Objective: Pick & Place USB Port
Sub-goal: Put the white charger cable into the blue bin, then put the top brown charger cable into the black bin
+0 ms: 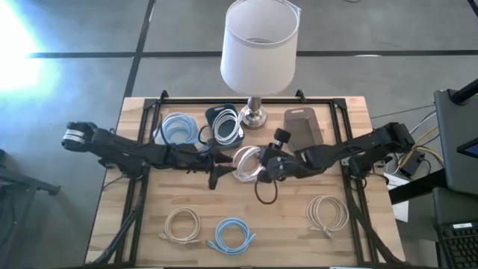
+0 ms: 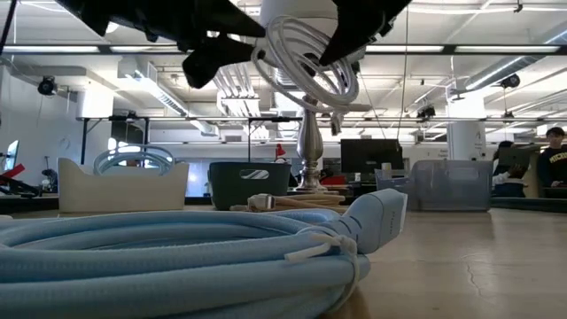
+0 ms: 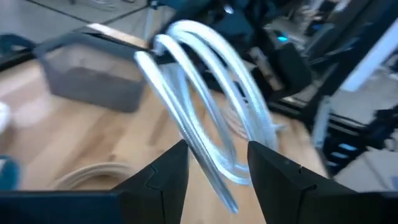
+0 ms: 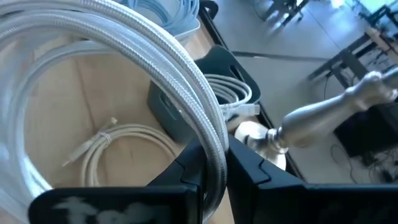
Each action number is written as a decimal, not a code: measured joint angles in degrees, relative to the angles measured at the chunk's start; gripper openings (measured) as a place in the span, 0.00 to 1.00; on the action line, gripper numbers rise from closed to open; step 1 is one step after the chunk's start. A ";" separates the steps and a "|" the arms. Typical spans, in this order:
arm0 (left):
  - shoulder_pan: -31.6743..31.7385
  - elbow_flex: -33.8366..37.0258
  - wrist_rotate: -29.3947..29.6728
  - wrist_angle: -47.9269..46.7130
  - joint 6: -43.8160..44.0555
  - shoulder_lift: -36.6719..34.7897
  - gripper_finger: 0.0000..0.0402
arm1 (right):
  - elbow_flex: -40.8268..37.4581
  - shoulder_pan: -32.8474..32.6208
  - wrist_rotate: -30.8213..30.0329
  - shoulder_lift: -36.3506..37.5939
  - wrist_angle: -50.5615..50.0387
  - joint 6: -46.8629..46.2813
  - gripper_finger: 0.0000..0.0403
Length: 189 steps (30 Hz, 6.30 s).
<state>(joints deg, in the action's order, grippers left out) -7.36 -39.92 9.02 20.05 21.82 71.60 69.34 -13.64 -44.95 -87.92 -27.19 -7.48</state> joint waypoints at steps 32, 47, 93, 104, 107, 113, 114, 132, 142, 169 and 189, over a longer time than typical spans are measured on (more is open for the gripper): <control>2.18 -0.66 5.61 3.31 -3.45 1.65 0.25 | -0.20 3.20 0.19 -1.84 4.87 3.45 0.19; 10.81 -1.86 5.82 -3.44 -3.87 -2.23 0.08 | 2.60 0.21 -0.04 0.45 -4.72 2.07 0.38; 15.15 -4.83 40.62 -15.48 -0.69 6.15 0.08 | 0.99 -0.36 -0.14 6.43 -15.95 -8.61 0.43; 15.35 -10.69 33.55 -12.99 -1.53 16.99 0.29 | 0.79 -0.36 -0.09 6.40 -15.91 -9.34 0.43; 15.35 -12.79 33.36 -13.81 -2.49 18.48 0.38 | 0.69 -0.36 -0.04 6.40 -15.92 -9.84 0.43; 15.16 -16.00 29.28 -18.48 -5.02 17.22 0.49 | -0.02 -0.36 4.80 6.40 -15.79 -12.29 0.43; 15.09 -16.52 28.04 -19.06 -5.55 16.72 0.50 | -0.30 -0.36 5.93 6.40 -15.75 -12.29 0.43; 12.25 -17.14 11.34 -20.15 -14.75 2.11 0.51 | -22.50 -0.36 18.54 6.32 28.21 -7.50 0.43; 12.05 -17.07 7.93 -21.53 -14.75 0.15 0.51 | -25.20 0.77 20.49 1.56 38.86 -6.52 0.42; 12.11 -17.05 6.44 -24.21 -16.12 -0.40 0.51 | 7.35 8.97 29.82 -31.61 2.58 -3.99 0.32; 12.05 -17.03 5.79 -29.15 -15.26 -0.40 0.51 | 14.22 7.28 30.45 -22.07 -23.53 -13.63 0.08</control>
<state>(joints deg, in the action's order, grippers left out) 4.69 -56.95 14.81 -9.10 6.55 71.20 83.56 -6.36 -14.50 -109.99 -50.71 -21.12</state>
